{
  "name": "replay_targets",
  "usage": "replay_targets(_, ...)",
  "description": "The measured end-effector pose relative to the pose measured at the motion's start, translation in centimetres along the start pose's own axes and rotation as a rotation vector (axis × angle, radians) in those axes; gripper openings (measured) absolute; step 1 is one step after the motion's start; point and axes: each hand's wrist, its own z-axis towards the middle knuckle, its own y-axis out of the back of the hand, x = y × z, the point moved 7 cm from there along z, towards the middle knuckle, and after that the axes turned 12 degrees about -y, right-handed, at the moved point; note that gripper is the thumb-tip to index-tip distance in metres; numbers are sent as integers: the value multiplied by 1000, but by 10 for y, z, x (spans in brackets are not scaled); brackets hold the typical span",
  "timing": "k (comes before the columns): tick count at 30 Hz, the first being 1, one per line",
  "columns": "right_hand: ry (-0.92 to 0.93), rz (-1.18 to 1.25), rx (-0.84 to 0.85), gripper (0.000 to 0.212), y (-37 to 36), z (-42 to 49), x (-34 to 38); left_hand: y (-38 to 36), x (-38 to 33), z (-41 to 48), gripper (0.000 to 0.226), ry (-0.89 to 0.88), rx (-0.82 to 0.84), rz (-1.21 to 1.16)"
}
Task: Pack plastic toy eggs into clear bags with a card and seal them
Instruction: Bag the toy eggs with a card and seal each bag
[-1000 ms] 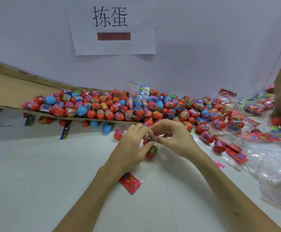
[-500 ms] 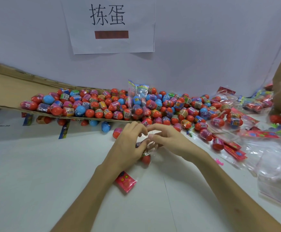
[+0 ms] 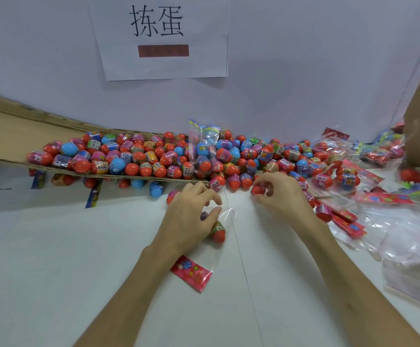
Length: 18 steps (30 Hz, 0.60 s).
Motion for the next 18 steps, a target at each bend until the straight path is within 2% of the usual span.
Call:
replay_targets(3,-48,294,55,19,3,2,7,-1,0,0,18,-1,11,-6)
replay_targets(5,-83,543,200,14,-1,-1,16,-1,-1,0,28,-6,5,-21)
replay_targets(6,-72,585,260,13,-4,-3,22,-1,-2,0,32,-8,-1,-34)
replay_targets(11,2,546,408,11,-27,-16,38,2,-6,0,41,-32,-26,-74)
replay_targets(15,68,460,367,2,-34,-19,44,2,-9,1,39,-39,-22,-81)
replay_targets(18,46,427,389,12,-42,-21,43,2,-10,1,39,-37,-17,-73)
